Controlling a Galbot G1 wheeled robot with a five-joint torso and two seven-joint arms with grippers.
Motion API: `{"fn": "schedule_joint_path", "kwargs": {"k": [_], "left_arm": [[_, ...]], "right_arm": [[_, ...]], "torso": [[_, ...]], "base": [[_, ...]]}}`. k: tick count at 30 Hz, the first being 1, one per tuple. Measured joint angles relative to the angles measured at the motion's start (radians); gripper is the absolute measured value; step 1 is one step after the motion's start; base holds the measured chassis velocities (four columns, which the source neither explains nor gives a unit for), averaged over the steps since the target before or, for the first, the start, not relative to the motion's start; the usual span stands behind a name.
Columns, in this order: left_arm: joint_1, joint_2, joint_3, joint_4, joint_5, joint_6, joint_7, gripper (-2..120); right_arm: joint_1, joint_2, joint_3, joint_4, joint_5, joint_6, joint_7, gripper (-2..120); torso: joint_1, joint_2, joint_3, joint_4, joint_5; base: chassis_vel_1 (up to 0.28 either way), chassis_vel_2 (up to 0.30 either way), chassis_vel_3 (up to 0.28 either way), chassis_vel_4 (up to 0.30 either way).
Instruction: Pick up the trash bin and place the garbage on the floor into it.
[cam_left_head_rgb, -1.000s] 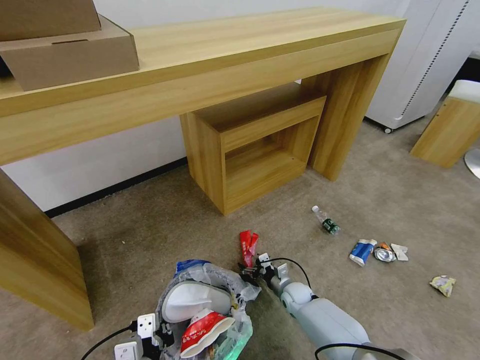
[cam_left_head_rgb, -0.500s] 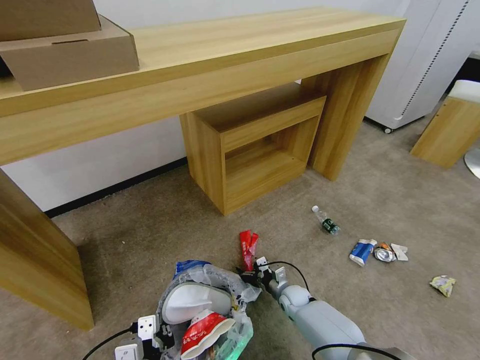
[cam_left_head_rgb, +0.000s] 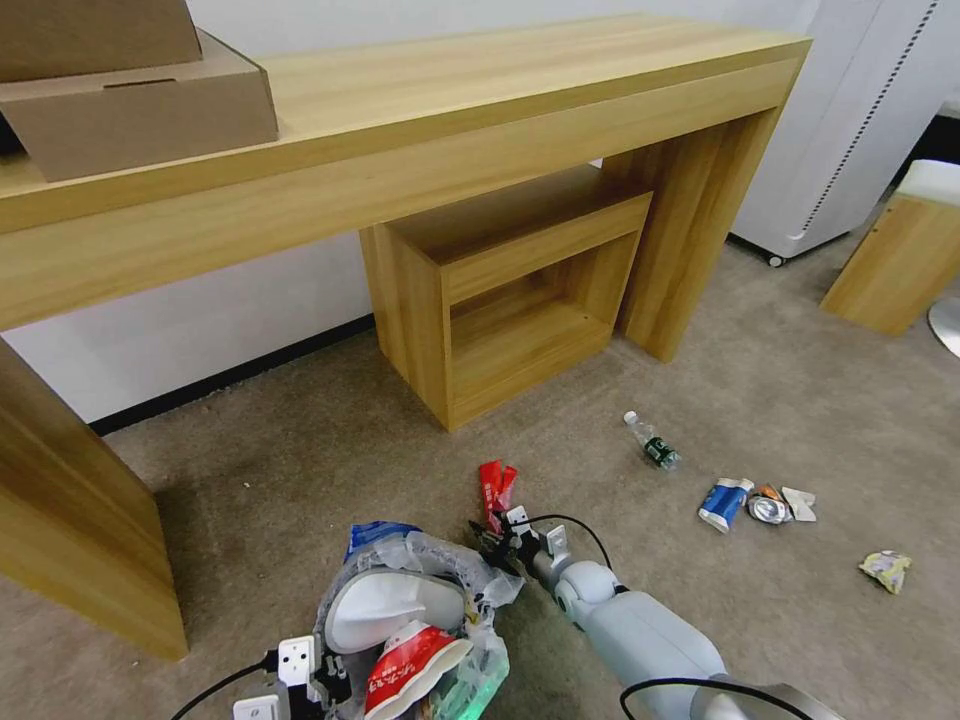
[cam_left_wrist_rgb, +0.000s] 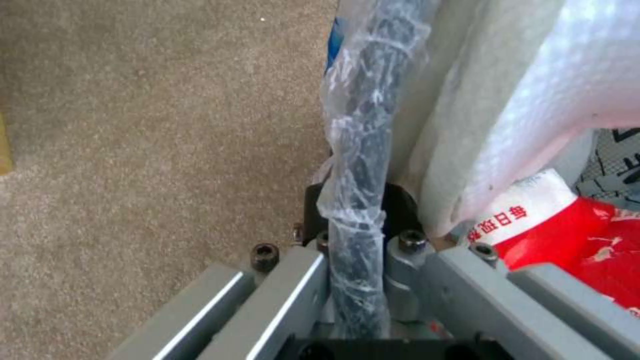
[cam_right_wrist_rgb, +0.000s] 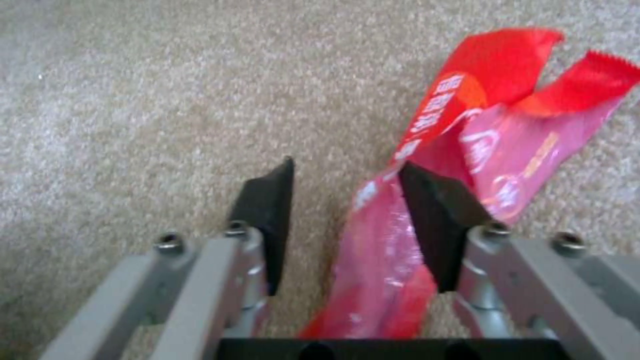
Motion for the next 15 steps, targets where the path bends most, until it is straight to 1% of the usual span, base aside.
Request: {"fn": "schedule_joint_path", "kwargs": {"k": [1, 2, 4, 5, 6, 9, 10, 11, 12, 15], "left_arm": [[0.001, 0.000, 0.000, 0.000, 0.001, 0.000, 0.000, 0], [0.001, 0.000, 0.000, 0.000, 0.001, 0.000, 0.000, 0], [0.004, -0.003, 0.003, 0.001, 0.010, -0.001, 0.002, 0], [0.005, -0.005, 0.004, 0.001, 0.013, -0.001, 0.002, 0], [0.005, -0.005, 0.004, 0.001, 0.013, -0.001, 0.002, 0], [0.010, -0.008, 0.008, 0.004, 0.024, -0.003, 0.006, 0], [0.010, -0.008, 0.008, 0.004, 0.024, -0.003, 0.006, 0], [0.010, -0.009, 0.008, 0.004, 0.025, -0.004, 0.007, 0], [0.011, -0.009, 0.008, 0.004, 0.027, -0.004, 0.007, 0], [0.015, -0.010, 0.007, 0.004, 0.033, -0.007, 0.009, 0]], "right_arm": [[0.000, 0.000, -0.002, 0.001, 0.000, 0.001, -0.004, 36], [0.000, 0.000, -0.002, 0.001, 0.000, 0.001, -0.004, 36], [0.008, 0.002, -0.005, 0.000, 0.001, 0.001, -0.026, 25], [0.010, 0.002, -0.006, -0.001, 0.001, 0.001, -0.030, 22], [0.010, 0.002, -0.006, -0.001, 0.001, 0.001, -0.030, 22], [0.018, 0.005, -0.006, -0.003, 0.004, 0.001, -0.048, 6], [0.018, 0.005, -0.006, -0.003, 0.004, 0.001, -0.048, 6], [0.020, 0.006, -0.006, -0.003, 0.005, 0.001, -0.050, 1], [0.023, 0.006, -0.007, -0.003, 0.007, 0.002, -0.049, 0], [0.028, 0.006, -0.009, -0.003, 0.009, 0.011, -0.049, 0]], "torso": [[0.000, 0.000, 0.000, 0.0000, 0.0000], [0.000, 0.000, 0.000, 0.0000, 0.0000], [0.000, 0.000, 0.000, 0.0000, 0.0000], [0.000, 0.000, 0.000, 0.0001, 0.0000], [0.000, 0.000, 0.000, 0.0001, 0.0000], [0.000, 0.000, 0.000, 0.0001, 0.0000], [0.000, 0.000, 0.000, 0.0001, 0.0000], [0.000, 0.000, 0.000, 0.0001, 0.0000], [0.000, 0.000, 0.000, 0.0000, -0.0001], [0.000, 0.000, 0.000, 0.0000, -0.0001]], "base": [[0.000, 0.000, 0.000, 0.000], [0.000, 0.000, 0.000, 0.000], [0.000, 0.000, 0.000, 0.000], [0.000, 0.000, 0.000, 0.000], [0.000, 0.000, 0.000, 0.000], [0.000, 0.000, 0.000, 0.000], [0.000, 0.000, 0.000, 0.000], [0.000, 0.000, 0.000, 0.000], [0.000, 0.000, 0.000, 0.000], [0.000, 0.000, 0.000, 0.000]]}}
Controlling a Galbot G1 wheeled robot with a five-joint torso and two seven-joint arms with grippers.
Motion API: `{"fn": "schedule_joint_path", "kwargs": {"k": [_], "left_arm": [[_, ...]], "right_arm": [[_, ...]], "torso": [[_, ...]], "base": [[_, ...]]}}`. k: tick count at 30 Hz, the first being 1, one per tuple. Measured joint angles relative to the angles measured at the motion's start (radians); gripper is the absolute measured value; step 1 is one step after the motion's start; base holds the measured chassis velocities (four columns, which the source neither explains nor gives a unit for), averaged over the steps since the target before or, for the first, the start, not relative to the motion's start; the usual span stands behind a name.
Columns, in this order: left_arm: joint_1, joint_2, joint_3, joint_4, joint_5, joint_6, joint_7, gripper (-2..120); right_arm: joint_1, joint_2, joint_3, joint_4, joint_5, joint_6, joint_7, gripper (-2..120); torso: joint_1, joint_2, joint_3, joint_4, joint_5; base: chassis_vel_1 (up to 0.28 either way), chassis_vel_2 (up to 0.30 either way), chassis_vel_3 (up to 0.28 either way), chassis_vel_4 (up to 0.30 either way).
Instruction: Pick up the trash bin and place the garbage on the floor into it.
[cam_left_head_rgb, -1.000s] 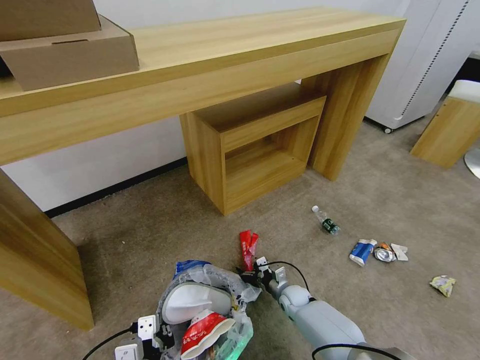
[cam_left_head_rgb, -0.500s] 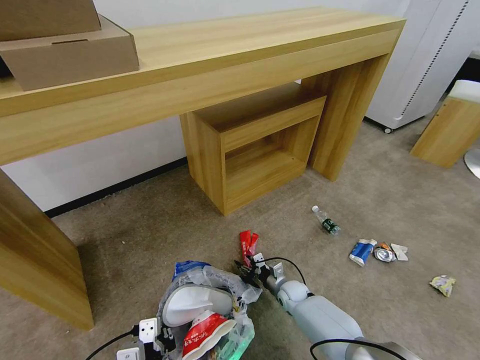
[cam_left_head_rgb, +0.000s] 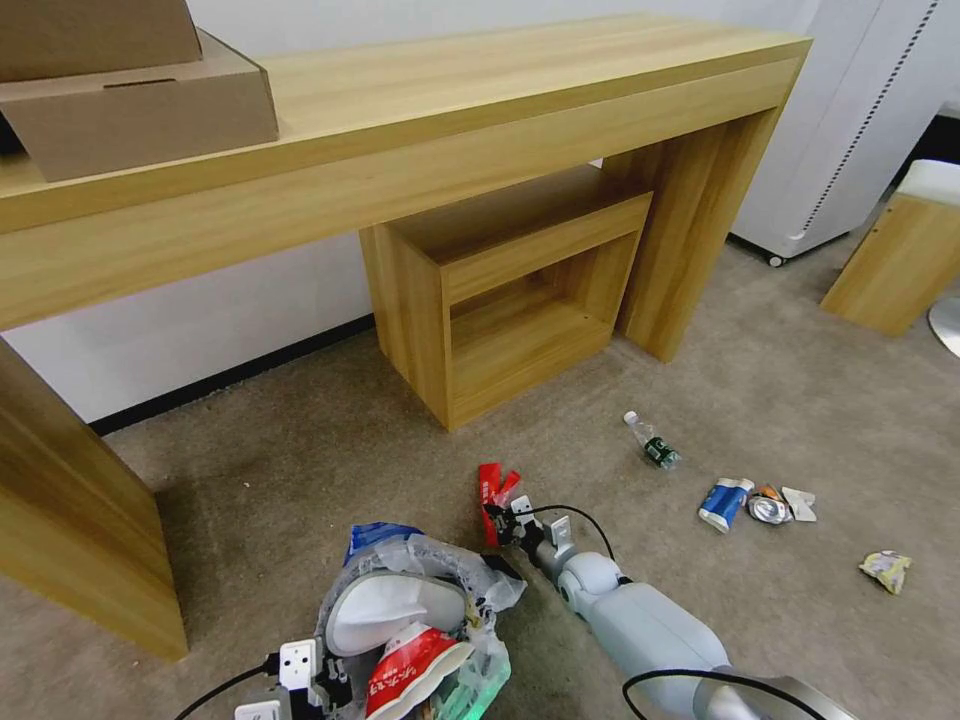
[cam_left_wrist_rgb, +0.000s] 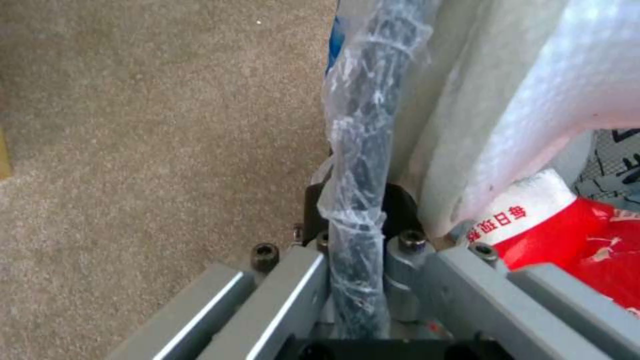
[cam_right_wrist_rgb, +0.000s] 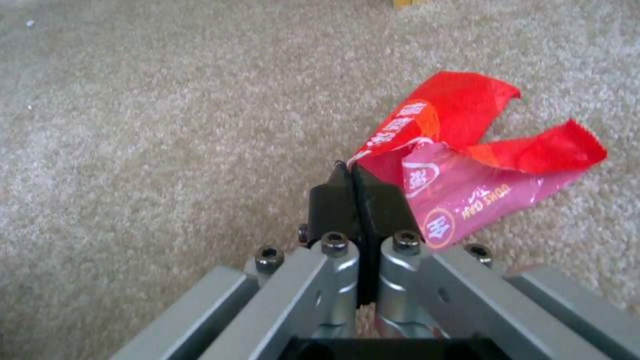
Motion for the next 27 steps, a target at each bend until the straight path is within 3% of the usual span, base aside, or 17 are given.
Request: {"fn": "schedule_joint_path", "kwargs": {"k": [27], "left_arm": [[0.004, 0.013, 0.017, 0.008, 0.027, -0.015, 0.007, 0]], "right_arm": [[0.026, -0.009, 0.003, 0.007, 0.020, 0.020, 0.008, 0]], "torso": [[0.000, 0.000, 0.000, 0.0000, 0.0001]], "base": [[0.000, 0.000, 0.000, 0.000]]}}
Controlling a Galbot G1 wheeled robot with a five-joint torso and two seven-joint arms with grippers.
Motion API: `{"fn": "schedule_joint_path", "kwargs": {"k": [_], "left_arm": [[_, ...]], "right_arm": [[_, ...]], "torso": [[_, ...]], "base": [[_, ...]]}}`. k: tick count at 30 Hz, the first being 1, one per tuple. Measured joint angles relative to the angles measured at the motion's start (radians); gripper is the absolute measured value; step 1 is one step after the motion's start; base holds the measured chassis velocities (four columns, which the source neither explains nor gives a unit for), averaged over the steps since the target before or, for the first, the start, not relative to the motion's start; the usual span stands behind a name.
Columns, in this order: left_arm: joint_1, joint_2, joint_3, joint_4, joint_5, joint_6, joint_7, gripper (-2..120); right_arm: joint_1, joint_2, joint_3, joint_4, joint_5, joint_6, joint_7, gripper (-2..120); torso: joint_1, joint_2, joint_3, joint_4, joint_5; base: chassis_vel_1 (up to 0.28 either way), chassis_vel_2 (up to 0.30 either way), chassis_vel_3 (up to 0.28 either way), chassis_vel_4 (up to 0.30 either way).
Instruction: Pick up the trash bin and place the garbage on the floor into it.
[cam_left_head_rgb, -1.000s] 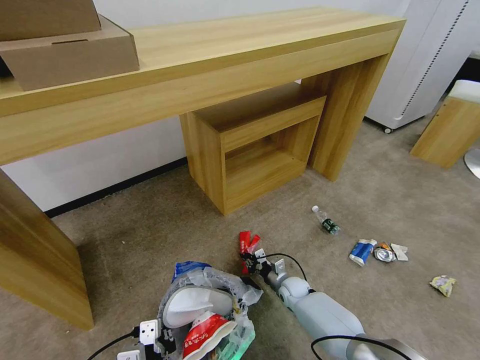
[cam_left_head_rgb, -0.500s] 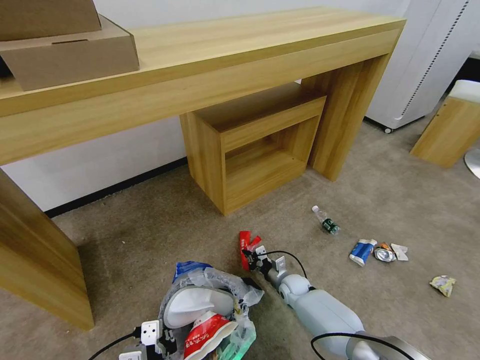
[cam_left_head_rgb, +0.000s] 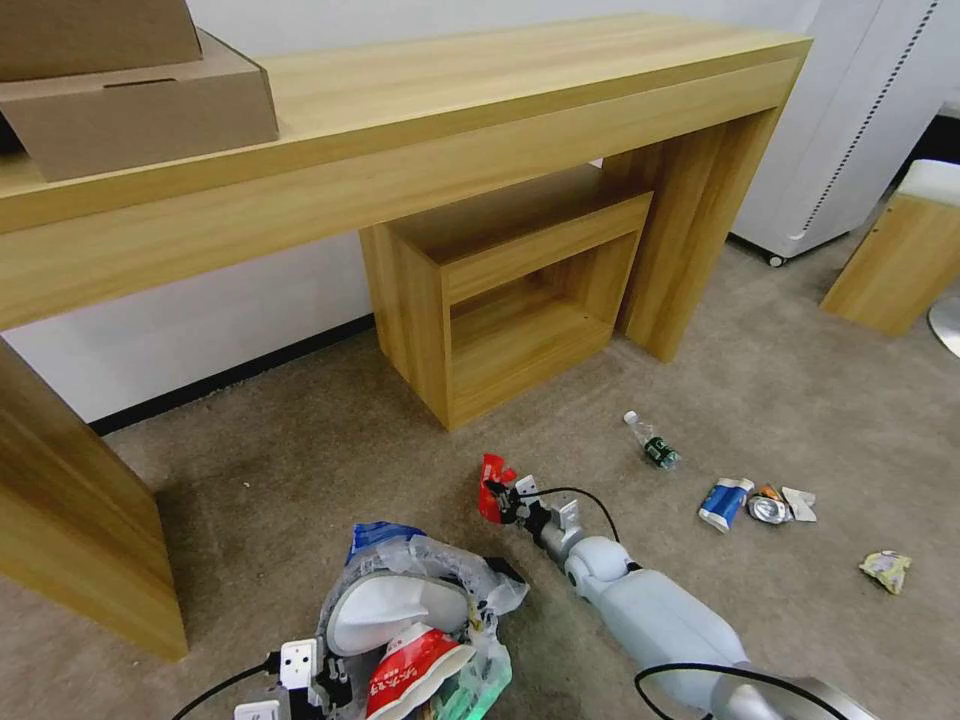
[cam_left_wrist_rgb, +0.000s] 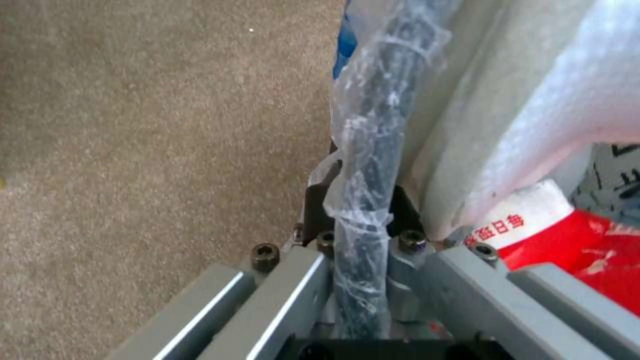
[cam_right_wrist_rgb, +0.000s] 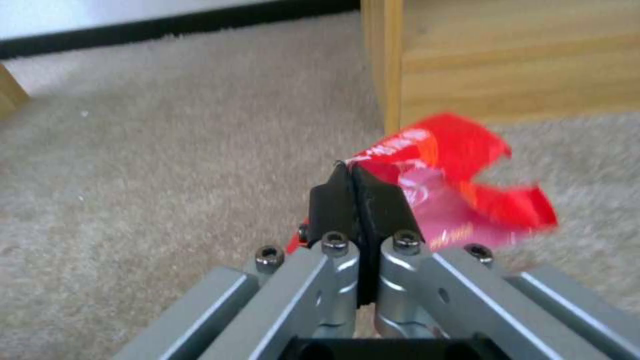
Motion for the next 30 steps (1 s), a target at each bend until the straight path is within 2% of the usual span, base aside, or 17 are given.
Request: {"fn": "schedule_joint_path", "kwargs": {"k": [9, 14, 15, 16, 30], "left_arm": [[-0.004, 0.005, -0.002, 0.001, -0.007, -0.002, 0.001, 0], [0.001, 0.008, -0.010, -0.002, -0.010, -0.003, 0.011, 0], [0.005, 0.008, -0.016, -0.006, -0.009, -0.010, 0.021, 0], [0.005, 0.008, -0.016, -0.006, -0.009, -0.010, 0.021, 0], [0.021, -0.001, -0.045, -0.036, 0.004, -0.015, 0.049, 0]], "right_arm": [[0.005, -0.010, 0.000, 0.010, -0.002, 0.014, -0.003, 0], [-0.005, -0.036, 0.012, 0.077, -0.003, 0.018, -0.008, 0], [-0.023, -0.072, 0.030, 0.164, -0.005, 0.019, -0.010, 0], [-0.023, -0.072, 0.030, 0.164, -0.005, 0.019, -0.010, 0], [-0.146, -0.282, 0.139, 0.538, 0.000, 0.022, -0.007, 0]], "torso": [[0.000, 0.000, 0.000, 0.0000, 0.0000], [0.000, 0.000, 0.000, 0.0000, -0.0002], [0.000, 0.000, 0.000, 0.0000, -0.0002], [0.000, 0.000, 0.000, 0.0000, -0.0002], [0.000, 0.000, 0.000, -0.0001, 0.0000]], "base": [[0.000, 0.000, 0.000, 0.000], [0.000, 0.000, 0.000, 0.000], [0.000, 0.000, 0.000, 0.000], [0.000, 0.000, 0.000, 0.000], [0.000, 0.000, 0.000, 0.000]]}}
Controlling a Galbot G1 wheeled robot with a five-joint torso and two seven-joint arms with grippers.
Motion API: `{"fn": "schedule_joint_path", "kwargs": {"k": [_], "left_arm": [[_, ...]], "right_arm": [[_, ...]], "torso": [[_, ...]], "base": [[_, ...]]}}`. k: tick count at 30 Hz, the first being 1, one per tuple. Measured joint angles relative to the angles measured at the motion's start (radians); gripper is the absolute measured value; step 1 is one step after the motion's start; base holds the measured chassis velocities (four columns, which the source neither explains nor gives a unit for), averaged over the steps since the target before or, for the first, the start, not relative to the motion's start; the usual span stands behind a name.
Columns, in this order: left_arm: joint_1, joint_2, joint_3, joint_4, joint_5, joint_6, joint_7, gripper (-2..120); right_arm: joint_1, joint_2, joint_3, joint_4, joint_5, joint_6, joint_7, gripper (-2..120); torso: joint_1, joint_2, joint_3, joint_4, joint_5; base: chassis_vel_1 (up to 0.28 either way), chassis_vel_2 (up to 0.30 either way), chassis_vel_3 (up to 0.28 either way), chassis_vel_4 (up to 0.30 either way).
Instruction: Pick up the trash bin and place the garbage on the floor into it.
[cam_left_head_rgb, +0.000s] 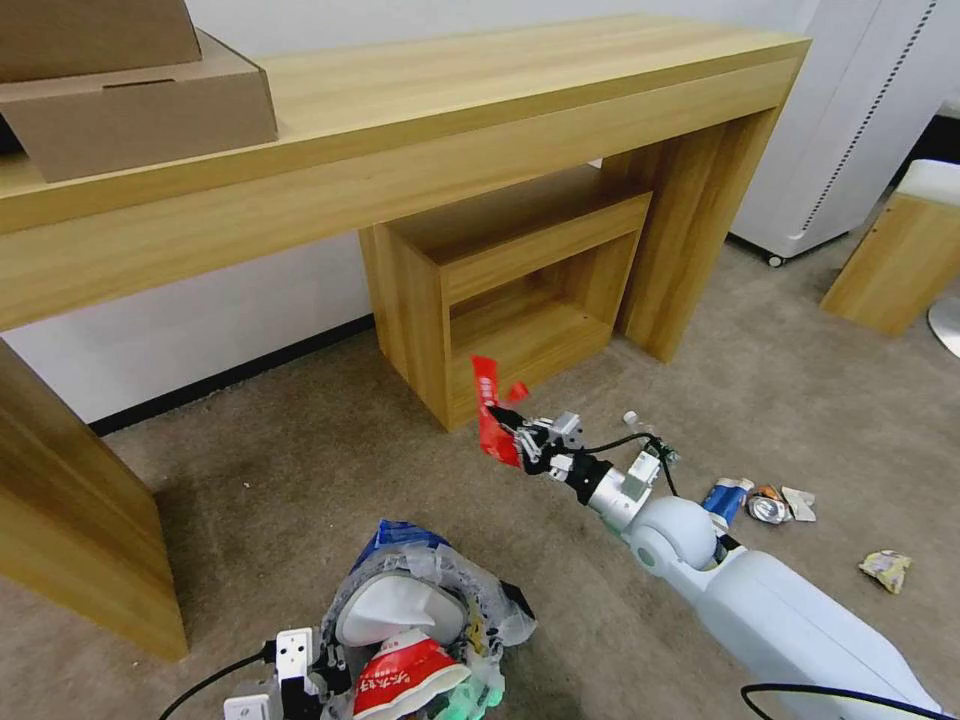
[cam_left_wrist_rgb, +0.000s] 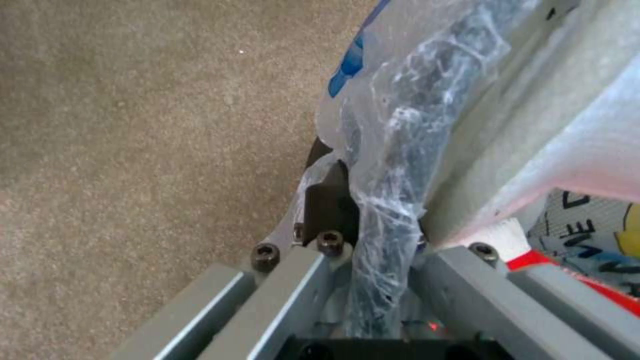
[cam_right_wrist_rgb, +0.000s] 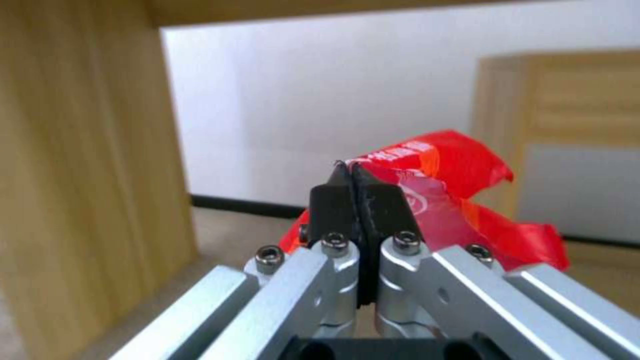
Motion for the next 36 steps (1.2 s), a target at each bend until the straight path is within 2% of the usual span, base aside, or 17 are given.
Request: {"fn": "schedule_joint_path", "kwargs": {"k": [5, 8, 10, 12, 13, 15, 22, 25, 30, 36], "left_arm": [[0.002, -0.004, -0.006, -0.004, -0.001, -0.003, 0.007, 0], [0.002, -0.008, -0.011, -0.004, -0.003, -0.004, 0.021, 0], [0.002, -0.008, -0.011, -0.004, -0.003, -0.004, 0.021, 0], [-0.003, -0.013, -0.013, 0.000, -0.007, -0.003, 0.029, 0], [-0.003, -0.013, -0.013, 0.000, -0.007, -0.003, 0.029, 0], [-0.008, -0.022, -0.004, 0.011, -0.003, -0.004, 0.029, 0], [-0.016, -0.024, -0.006, 0.019, -0.010, -0.001, 0.026, 0], [-0.031, -0.008, -0.026, 0.006, -0.072, 0.017, 0.008, 0], [-0.039, 0.010, -0.043, -0.008, -0.111, 0.026, -0.006, 0], [-0.041, 0.057, -0.069, -0.045, -0.212, 0.044, -0.050, 0]], "right_arm": [[-0.017, -0.044, 0.022, 0.088, 0.013, 0.001, -0.003, 0], [-0.021, -0.099, 0.021, 0.189, 0.041, 0.021, -0.033, 0], [-0.021, -0.099, 0.021, 0.189, 0.041, 0.021, -0.033, 0], [-0.009, -0.153, -0.009, 0.342, 0.085, 0.021, -0.045, 0], [-0.009, -0.153, -0.009, 0.342, 0.085, 0.021, -0.045, 0], [0.015, -0.171, -0.049, 0.427, 0.114, 0.007, -0.045, 0], [0.034, -0.184, -0.108, 0.503, 0.131, -0.011, -0.040, 0], [0.025, -0.208, -0.169, 0.561, 0.156, -0.025, -0.024, 0], [0.023, -0.224, -0.197, 0.583, 0.170, -0.031, -0.019, 0], [0.022, -0.253, -0.236, 0.606, 0.173, -0.034, -0.017, 0]], "torso": [[0.000, 0.000, 0.000, 0.0000, 0.0000], [0.000, 0.000, 0.000, 0.0001, -0.0001], [0.000, 0.000, 0.000, 0.0001, -0.0001], [0.000, 0.000, 0.000, 0.0001, -0.0002], [0.000, 0.000, 0.000, 0.0001, -0.0002], [0.000, 0.000, 0.000, 0.0002, 0.0002], [0.000, 0.000, 0.000, 0.0003, -0.0001], [0.000, 0.000, 0.000, 0.0002, -0.0003], [0.000, 0.000, 0.000, 0.0000, -0.0003], [0.000, 0.000, 0.000, 0.0001, -0.0002]], "base": [[0.000, 0.000, 0.000, 0.000], [0.000, 0.000, 0.000, 0.000], [0.000, 0.000, 0.000, 0.000], [0.000, 0.000, 0.000, 0.000], [0.000, 0.000, 0.000, 0.000], [0.000, 0.000, 0.000, 0.000], [0.000, 0.000, 0.000, 0.000], [0.000, 0.000, 0.000, 0.000], [0.000, 0.000, 0.000, 0.000], [0.000, 0.000, 0.000, 0.000]]}}
